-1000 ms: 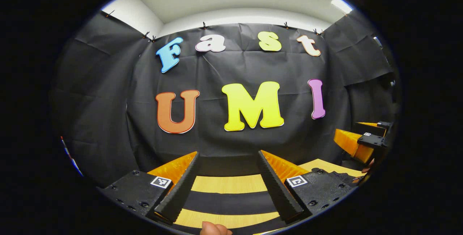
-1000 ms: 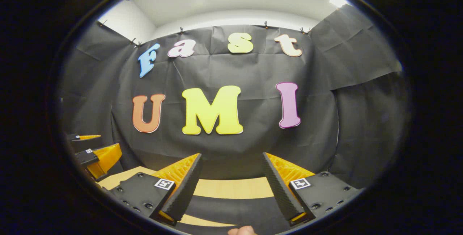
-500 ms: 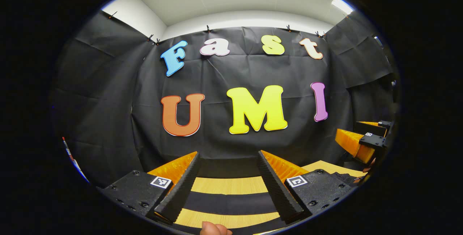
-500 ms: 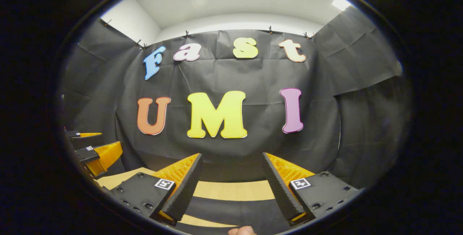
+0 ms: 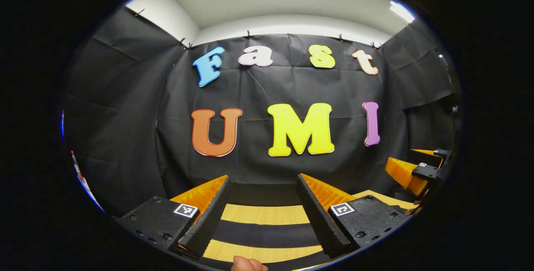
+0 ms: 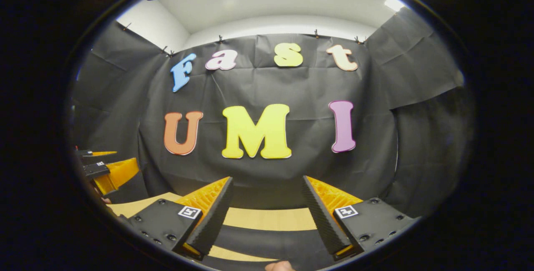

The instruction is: Grasp the waist and the cuffs of the jeans and fold them to make the two legs overlap; first hold the waist and fold one-third of the jeans toward the cuffs, then hold the cuffs and fold the remaining one-third in the same direction to finish folding.

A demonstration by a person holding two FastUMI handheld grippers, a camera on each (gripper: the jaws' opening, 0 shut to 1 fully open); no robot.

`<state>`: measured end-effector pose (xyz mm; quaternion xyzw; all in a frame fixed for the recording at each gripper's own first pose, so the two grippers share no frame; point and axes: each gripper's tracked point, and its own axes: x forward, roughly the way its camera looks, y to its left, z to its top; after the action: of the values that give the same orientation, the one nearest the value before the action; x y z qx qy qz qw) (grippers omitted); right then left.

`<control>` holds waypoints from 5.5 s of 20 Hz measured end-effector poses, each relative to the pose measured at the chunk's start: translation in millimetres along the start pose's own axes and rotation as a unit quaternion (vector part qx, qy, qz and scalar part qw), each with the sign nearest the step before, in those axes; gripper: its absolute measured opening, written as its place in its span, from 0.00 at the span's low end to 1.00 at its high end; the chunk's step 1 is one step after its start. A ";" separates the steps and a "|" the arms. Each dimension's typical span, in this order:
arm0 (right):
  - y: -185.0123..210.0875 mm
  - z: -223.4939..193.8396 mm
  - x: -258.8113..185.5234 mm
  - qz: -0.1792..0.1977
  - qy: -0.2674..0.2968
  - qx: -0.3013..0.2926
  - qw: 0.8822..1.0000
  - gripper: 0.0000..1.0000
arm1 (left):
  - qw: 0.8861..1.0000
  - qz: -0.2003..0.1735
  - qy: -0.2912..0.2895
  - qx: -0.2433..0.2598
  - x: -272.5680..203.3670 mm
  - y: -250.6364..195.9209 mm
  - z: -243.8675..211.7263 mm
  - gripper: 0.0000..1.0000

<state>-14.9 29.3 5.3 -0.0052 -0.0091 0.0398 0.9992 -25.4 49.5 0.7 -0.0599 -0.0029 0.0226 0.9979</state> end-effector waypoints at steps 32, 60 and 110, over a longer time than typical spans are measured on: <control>-33.4 -72.6 -0.1 -0.066 0.132 0.014 0.989 1.00 | 0.665 0.359 0.339 -0.560 -175.3 199.0 -309.9 0.97; -282.9 -338.3 -104.5 -0.326 0.553 0.307 0.703 0.88 | 0.617 0.351 0.353 -0.609 -181.9 199.8 -326.9 0.04; -272.2 -340.2 228.2 -0.220 0.355 0.486 0.767 0.38 | 0.707 0.277 0.348 -0.550 262.8 215.4 -340.9 0.33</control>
<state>240.5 -227.1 -327.7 0.4697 0.3663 -0.1865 0.7813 230.4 234.3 -362.8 -0.5996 0.3498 0.2698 0.6673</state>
